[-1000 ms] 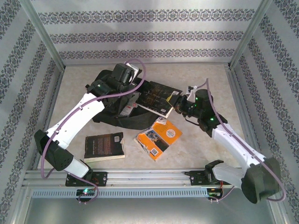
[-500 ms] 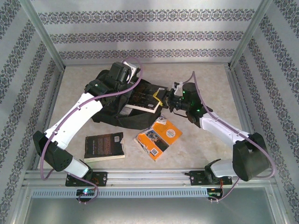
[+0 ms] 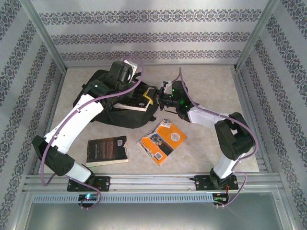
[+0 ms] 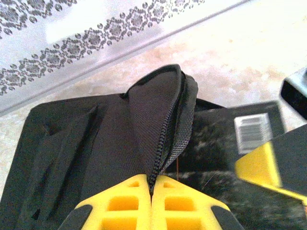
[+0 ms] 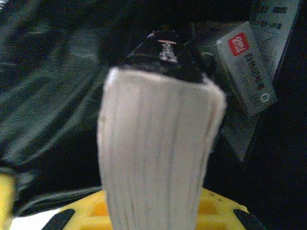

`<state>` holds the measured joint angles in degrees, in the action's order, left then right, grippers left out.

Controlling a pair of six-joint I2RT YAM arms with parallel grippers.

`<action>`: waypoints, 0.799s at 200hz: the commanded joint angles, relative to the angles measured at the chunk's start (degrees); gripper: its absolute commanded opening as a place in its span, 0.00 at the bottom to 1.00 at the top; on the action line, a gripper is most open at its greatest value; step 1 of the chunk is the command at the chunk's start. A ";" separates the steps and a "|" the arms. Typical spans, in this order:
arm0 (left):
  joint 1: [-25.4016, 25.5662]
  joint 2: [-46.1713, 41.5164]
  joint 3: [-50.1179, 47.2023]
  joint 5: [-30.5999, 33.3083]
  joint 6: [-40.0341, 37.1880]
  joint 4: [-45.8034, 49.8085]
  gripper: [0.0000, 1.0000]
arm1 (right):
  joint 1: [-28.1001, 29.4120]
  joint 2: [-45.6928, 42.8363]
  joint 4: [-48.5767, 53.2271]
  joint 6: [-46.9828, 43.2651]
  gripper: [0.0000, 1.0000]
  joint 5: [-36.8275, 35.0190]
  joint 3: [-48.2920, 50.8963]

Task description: Pack the student bag

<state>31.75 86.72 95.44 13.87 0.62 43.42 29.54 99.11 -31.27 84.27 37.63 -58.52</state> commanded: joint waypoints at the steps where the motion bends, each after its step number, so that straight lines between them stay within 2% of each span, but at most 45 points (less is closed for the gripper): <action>1: 0.46 -1.82 4.86 -0.94 -0.18 -4.84 0.00 | 0.99 1.26 -8.71 0.19 0.00 0.37 -2.70; 41: 0.44 -0.82 5.53 -1.85 -0.73 -4.39 0.00 | 1.75 4.94 -17.89 3.15 0.00 1.11 -2.90; 93: 0.46 -1.94 2.66 -1.75 -0.62 -6.05 0.00 | 1.53 3.67 -18.21 1.84 0.00 0.72 -1.10; 160: 0.43 -3.70 4.28 1.76 -1.24 -7.56 0.00 | 1.05 2.42 -5.12 -6.87 0.00 -0.61 1.92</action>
<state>31.77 86.72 97.43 14.00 0.38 43.31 30.26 104.33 -37.85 82.56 37.01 -57.78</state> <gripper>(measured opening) 0.062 0.159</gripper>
